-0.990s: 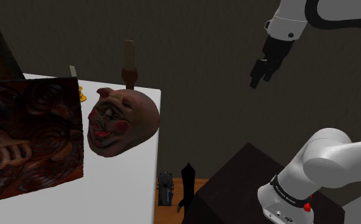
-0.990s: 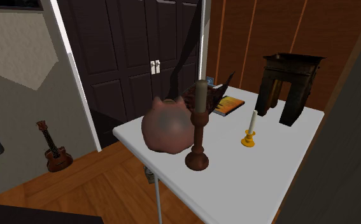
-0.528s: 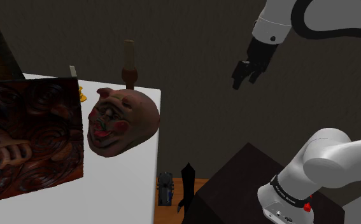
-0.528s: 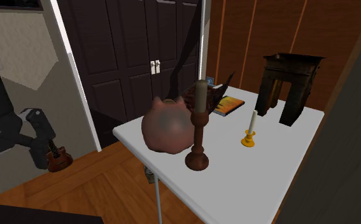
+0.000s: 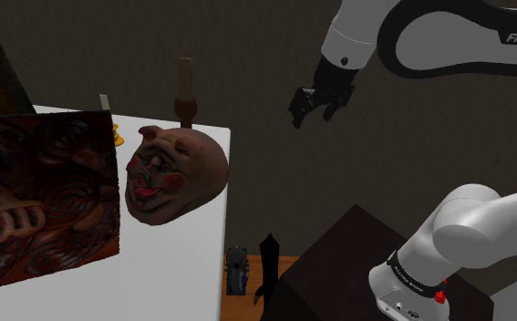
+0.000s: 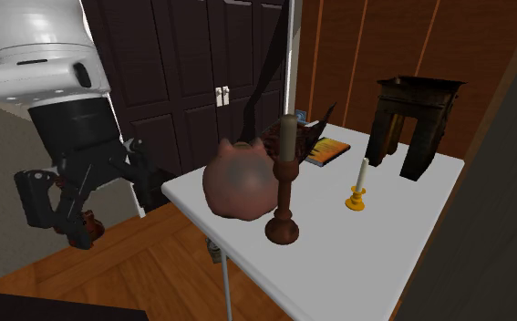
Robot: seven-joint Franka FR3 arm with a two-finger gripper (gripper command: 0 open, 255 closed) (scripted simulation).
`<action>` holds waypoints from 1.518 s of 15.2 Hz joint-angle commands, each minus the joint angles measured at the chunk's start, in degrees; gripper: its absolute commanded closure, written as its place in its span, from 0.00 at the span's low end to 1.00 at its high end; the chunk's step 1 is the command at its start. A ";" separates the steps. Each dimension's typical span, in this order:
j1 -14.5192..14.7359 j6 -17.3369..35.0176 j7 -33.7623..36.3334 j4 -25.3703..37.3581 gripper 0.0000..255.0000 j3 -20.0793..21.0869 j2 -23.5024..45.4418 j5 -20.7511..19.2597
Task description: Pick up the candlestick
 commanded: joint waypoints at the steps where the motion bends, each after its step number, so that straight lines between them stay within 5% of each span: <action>1: -1.17 3.04 4.66 2.17 0.00 3.54 3.62 -0.88; 9: -7.95 9.19 23.55 13.62 0.00 17.56 17.96 -11.12; 15: -11.84 6.12 41.53 27.18 0.00 29.30 34.77 -29.30; 17: -9.86 2.61 47.53 32.92 0.00 31.37 42.11 -37.47; 20: -2.86 -3.37 53.86 42.46 0.00 30.54 52.36 -48.32; 22: 2.82 -7.04 56.21 49.50 0.00 28.59 58.32 -54.19; 23: 3.02 -7.00 56.18 49.56 0.00 28.34 58.30 -54.12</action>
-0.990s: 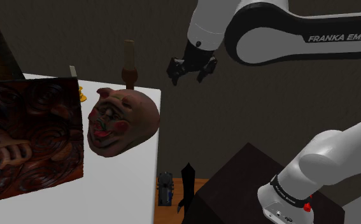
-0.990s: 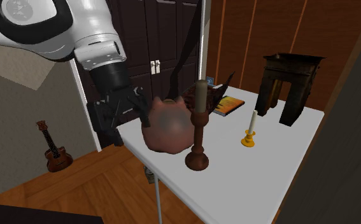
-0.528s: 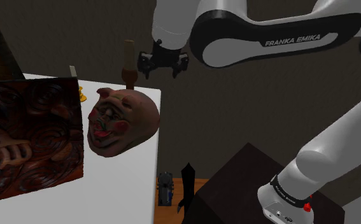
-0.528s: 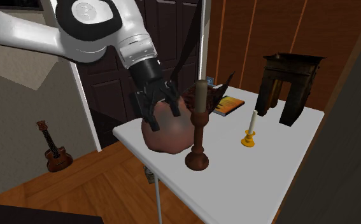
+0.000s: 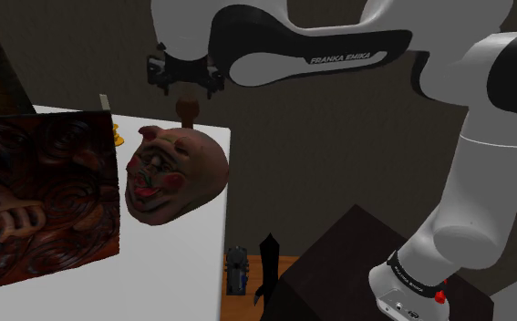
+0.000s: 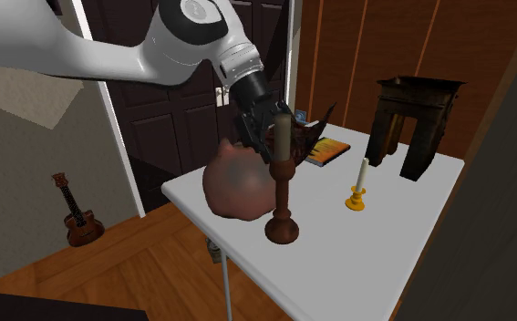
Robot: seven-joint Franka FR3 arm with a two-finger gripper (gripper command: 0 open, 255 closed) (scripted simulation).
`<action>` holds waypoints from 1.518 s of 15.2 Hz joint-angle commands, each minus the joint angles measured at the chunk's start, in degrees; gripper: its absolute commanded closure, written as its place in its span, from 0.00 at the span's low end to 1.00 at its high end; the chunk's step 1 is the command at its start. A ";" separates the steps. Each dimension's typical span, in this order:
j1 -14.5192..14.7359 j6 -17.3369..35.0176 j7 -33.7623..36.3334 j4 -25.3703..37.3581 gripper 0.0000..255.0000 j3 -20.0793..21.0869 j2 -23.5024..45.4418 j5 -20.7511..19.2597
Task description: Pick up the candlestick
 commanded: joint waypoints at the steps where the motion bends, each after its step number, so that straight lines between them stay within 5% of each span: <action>1: 1.30 -0.18 1.22 0.90 0.00 -0.69 1.56 -1.78; 9: 0.27 3.46 4.12 -3.77 0.00 -1.00 1.65 -2.47; 10: 0.16 3.60 4.11 -3.89 1.00 -1.02 1.63 -2.47; 23: 0.82 1.30 2.35 -1.03 1.00 -0.79 1.52 -1.97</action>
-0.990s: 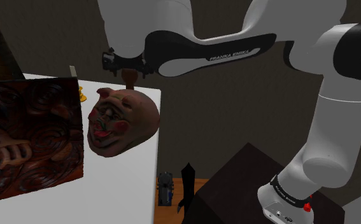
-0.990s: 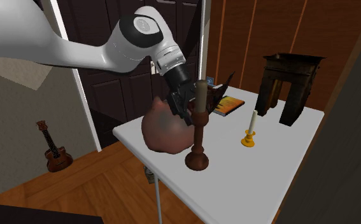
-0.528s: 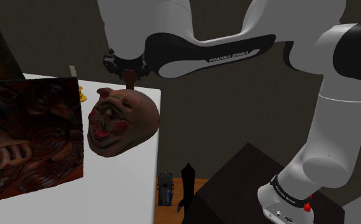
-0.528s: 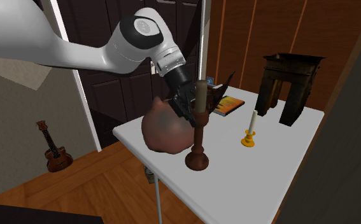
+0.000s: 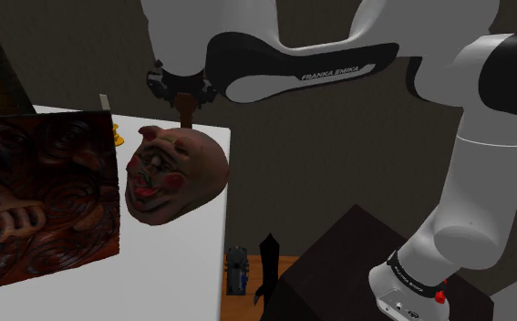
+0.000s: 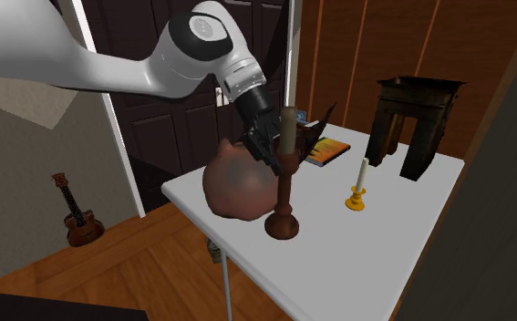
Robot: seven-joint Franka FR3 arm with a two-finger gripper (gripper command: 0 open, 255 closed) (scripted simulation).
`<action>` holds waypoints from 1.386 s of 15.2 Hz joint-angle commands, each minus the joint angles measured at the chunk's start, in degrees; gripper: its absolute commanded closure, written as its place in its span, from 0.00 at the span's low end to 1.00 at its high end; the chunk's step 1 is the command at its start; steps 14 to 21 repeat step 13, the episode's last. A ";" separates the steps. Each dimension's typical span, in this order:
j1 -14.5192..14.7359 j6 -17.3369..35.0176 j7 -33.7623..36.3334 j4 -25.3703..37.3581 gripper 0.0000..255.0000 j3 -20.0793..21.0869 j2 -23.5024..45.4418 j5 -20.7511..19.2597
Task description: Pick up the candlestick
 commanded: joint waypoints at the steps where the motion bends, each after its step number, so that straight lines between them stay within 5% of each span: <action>1: 0.42 -1.14 -0.82 1.50 1.00 0.07 0.07 0.13; 11: 3.17 -7.40 -5.24 10.12 1.00 0.10 1.01 0.04; 21: 3.22 -7.51 -5.30 10.26 1.00 0.09 1.03 0.03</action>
